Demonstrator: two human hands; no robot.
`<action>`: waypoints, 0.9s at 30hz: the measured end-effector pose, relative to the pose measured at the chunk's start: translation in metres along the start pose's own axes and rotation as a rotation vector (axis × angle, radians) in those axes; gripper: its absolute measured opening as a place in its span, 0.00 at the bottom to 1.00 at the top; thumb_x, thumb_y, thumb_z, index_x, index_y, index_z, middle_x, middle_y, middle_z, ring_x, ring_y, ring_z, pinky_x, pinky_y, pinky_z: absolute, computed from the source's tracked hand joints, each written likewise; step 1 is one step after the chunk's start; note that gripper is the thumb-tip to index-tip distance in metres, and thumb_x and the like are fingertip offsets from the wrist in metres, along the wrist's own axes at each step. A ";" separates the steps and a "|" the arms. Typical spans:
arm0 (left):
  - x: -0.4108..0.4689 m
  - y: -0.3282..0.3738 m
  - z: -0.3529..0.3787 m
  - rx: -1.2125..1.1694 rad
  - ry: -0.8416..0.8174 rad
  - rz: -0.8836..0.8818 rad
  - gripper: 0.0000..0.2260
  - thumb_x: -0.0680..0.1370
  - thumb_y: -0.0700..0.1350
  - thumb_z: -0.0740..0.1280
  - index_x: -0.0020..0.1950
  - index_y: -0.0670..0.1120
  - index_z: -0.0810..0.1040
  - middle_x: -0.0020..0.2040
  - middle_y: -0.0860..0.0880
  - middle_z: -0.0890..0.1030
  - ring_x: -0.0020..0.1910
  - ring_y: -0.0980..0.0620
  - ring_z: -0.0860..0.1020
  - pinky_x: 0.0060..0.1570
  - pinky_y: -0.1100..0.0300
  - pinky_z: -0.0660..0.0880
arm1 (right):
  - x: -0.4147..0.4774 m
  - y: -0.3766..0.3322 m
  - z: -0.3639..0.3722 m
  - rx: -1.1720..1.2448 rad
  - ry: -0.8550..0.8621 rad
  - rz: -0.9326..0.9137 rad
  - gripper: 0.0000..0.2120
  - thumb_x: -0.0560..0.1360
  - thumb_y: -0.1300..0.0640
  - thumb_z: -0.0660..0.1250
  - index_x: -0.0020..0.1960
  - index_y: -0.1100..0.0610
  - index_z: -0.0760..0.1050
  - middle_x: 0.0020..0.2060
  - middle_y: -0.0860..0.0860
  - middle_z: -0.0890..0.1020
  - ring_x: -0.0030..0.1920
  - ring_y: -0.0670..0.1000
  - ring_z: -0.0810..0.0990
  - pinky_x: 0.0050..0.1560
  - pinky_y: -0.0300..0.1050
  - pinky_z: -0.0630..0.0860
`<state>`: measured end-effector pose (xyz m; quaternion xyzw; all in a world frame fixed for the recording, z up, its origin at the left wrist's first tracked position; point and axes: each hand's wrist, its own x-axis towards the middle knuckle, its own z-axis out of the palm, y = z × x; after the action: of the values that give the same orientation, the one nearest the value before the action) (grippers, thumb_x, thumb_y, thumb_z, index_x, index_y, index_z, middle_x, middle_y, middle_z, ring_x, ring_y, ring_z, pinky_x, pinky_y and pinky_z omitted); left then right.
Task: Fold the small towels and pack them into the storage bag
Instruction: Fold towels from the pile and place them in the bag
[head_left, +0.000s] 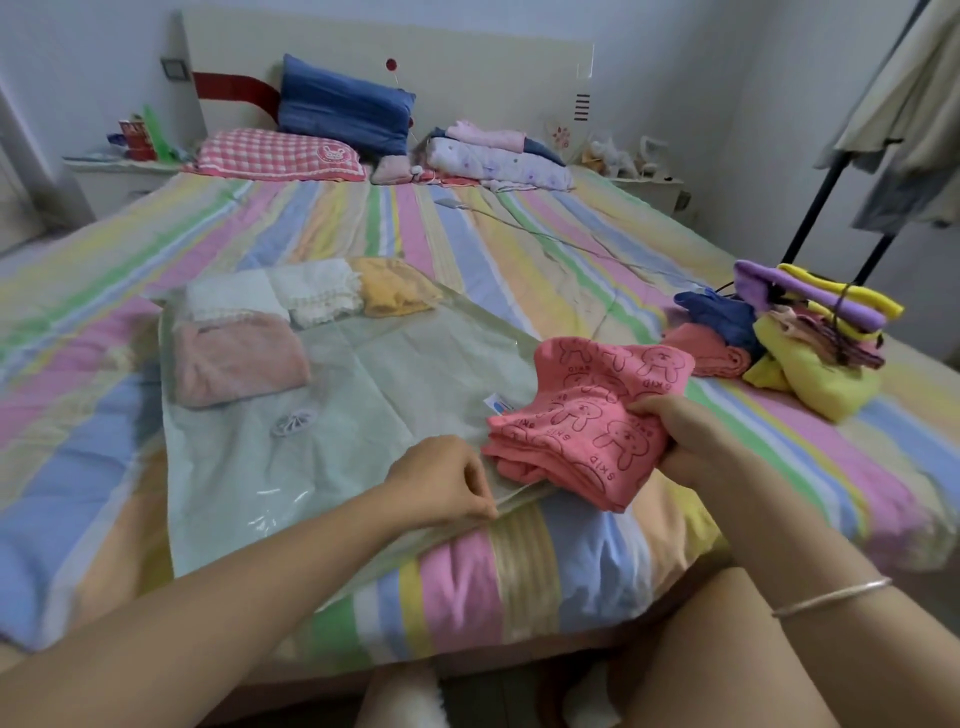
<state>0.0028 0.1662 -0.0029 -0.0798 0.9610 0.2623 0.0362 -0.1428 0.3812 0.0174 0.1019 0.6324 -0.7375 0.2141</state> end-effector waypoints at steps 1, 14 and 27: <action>0.001 -0.003 -0.004 -0.145 -0.085 -0.045 0.05 0.69 0.49 0.77 0.38 0.49 0.85 0.34 0.54 0.83 0.35 0.58 0.77 0.34 0.65 0.73 | -0.002 -0.002 -0.002 0.014 -0.006 -0.013 0.15 0.76 0.68 0.61 0.62 0.60 0.72 0.42 0.57 0.81 0.38 0.54 0.81 0.35 0.47 0.81; -0.005 -0.020 -0.037 -0.468 -0.022 -0.041 0.14 0.75 0.30 0.67 0.31 0.41 0.80 0.26 0.56 0.80 0.26 0.61 0.78 0.29 0.68 0.74 | -0.078 -0.029 -0.006 0.064 -0.717 -0.108 0.29 0.44 0.59 0.82 0.45 0.63 0.84 0.40 0.62 0.84 0.40 0.58 0.84 0.40 0.53 0.82; -0.010 -0.036 -0.081 -0.272 0.206 0.212 0.21 0.76 0.35 0.65 0.64 0.55 0.78 0.53 0.60 0.81 0.40 0.62 0.76 0.41 0.69 0.74 | 0.002 0.066 0.078 -0.953 -0.138 -0.271 0.08 0.70 0.59 0.68 0.49 0.57 0.75 0.41 0.54 0.82 0.46 0.56 0.82 0.44 0.47 0.78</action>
<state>0.0167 0.0956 0.0496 -0.0086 0.9184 0.3825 -0.1011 -0.1057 0.2973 -0.0275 -0.1396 0.8909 -0.3927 0.1805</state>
